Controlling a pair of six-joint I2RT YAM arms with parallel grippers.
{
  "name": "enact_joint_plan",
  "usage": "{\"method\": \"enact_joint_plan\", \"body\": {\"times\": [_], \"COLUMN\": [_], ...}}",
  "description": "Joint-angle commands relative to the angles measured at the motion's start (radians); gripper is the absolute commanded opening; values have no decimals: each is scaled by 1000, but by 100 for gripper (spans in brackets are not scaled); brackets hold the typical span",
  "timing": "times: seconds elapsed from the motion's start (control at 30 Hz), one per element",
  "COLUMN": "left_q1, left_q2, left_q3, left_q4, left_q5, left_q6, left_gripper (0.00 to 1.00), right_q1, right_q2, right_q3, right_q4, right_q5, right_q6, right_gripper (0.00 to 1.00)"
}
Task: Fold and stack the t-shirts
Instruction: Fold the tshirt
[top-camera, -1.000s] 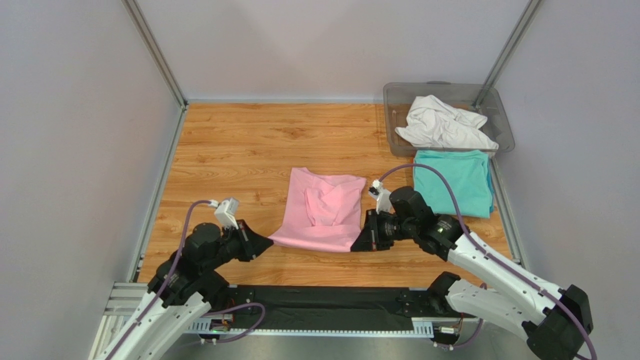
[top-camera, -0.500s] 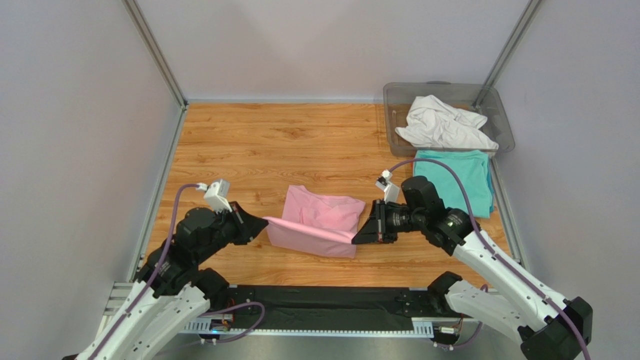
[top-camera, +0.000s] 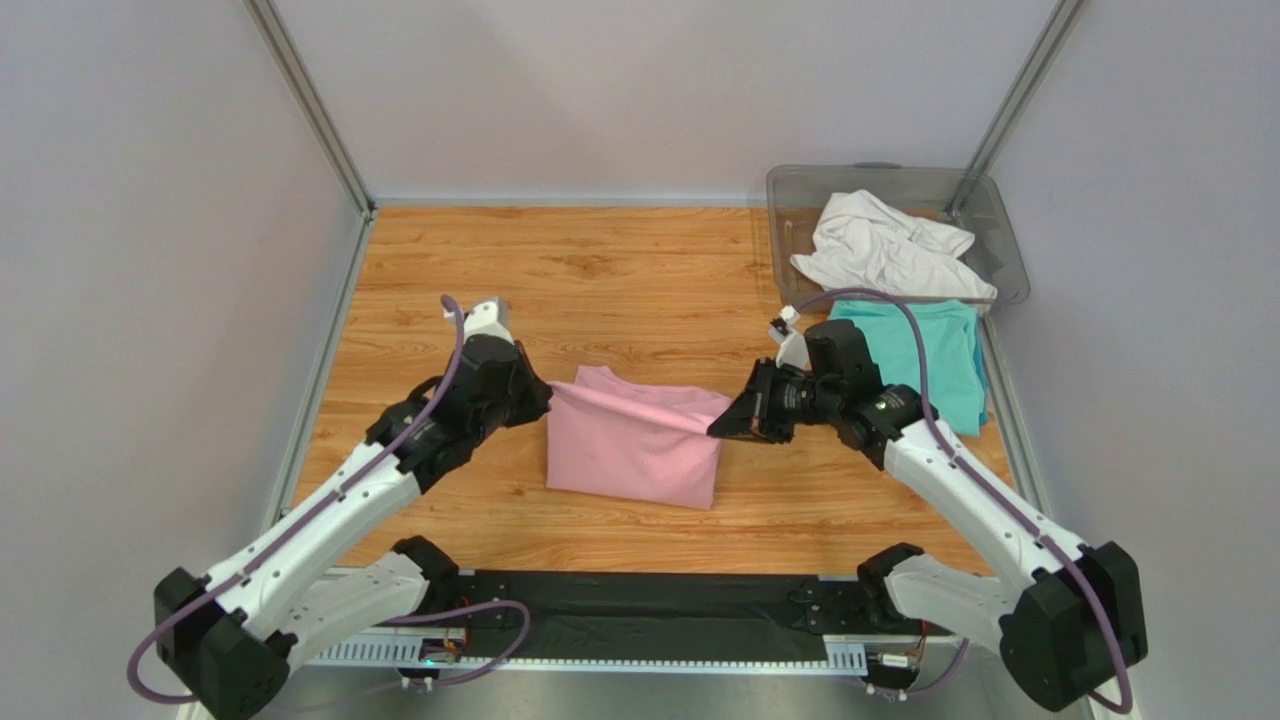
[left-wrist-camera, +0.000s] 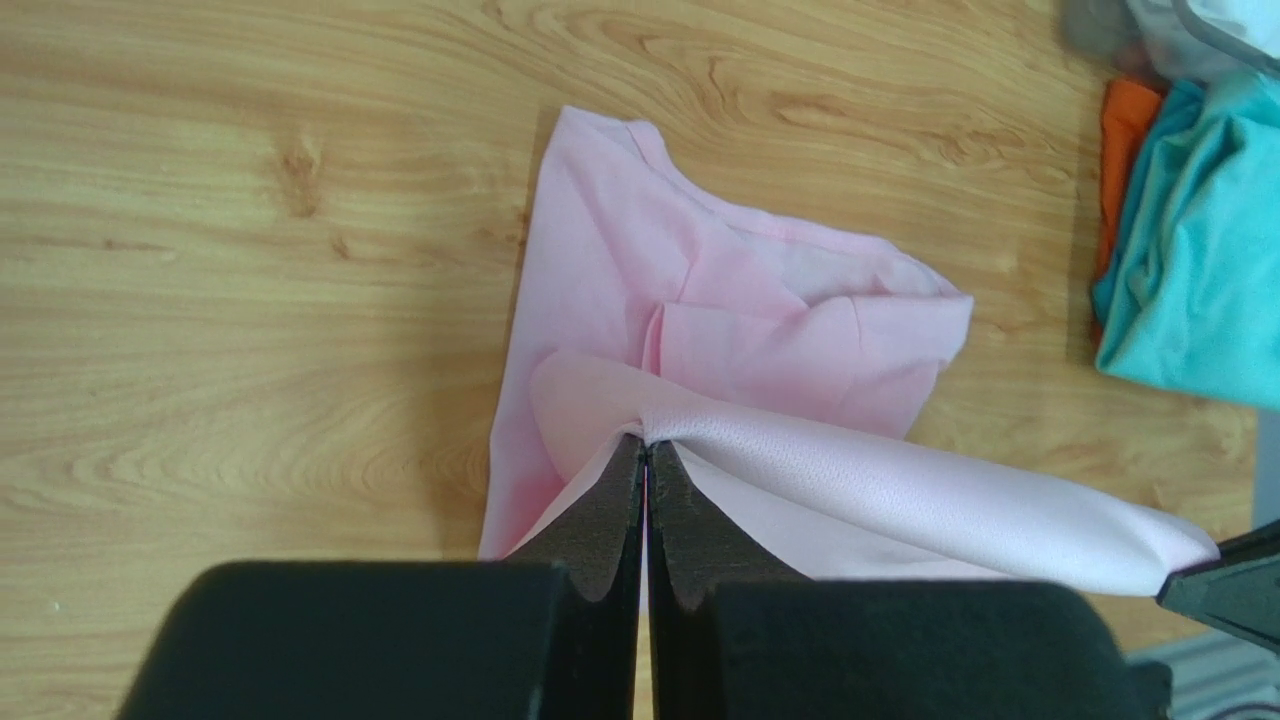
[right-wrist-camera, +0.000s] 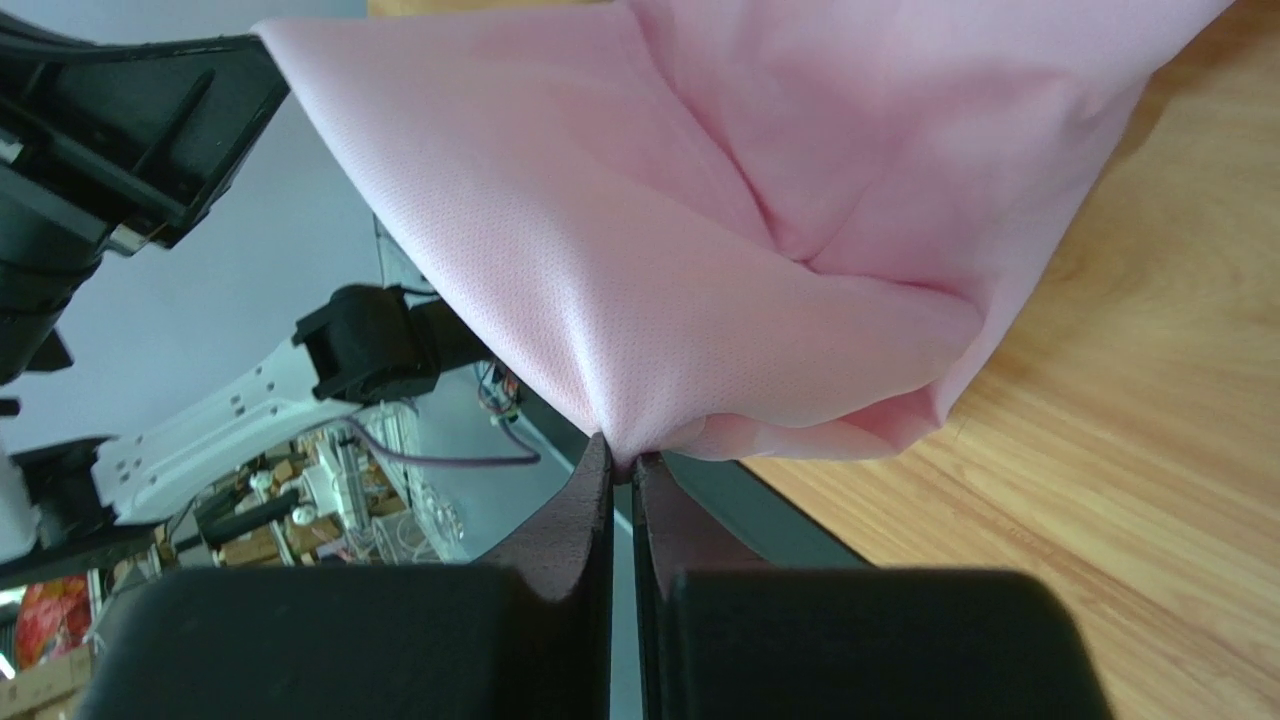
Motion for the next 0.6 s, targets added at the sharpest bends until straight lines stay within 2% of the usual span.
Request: {"method": "enact_joint_plan", "body": {"times": [0.0, 0.13, 0.23, 0.47, 0.57], "left_q1": [7, 26, 49, 82, 102], "left_q2": [109, 282, 389, 584, 676], "left_q3": [102, 168, 212, 312, 359], "left_q4": [85, 85, 105, 171, 167], "left_q5": [-108, -111, -59, 7, 36], "left_q6": [38, 38, 52, 90, 101], "left_gripper": [0, 0, 0, 0, 0], "right_q1": [-25, -44, -57, -92, -106], "right_q2": [63, 129, 181, 307, 367], "right_q3": [65, 91, 106, 112, 120], "right_q4": [71, 91, 102, 154, 206], "right_q5": [94, 167, 210, 272, 290], "right_q6": [-9, -29, -32, -26, -35], "right_gripper": [0, 0, 0, 0, 4]}}
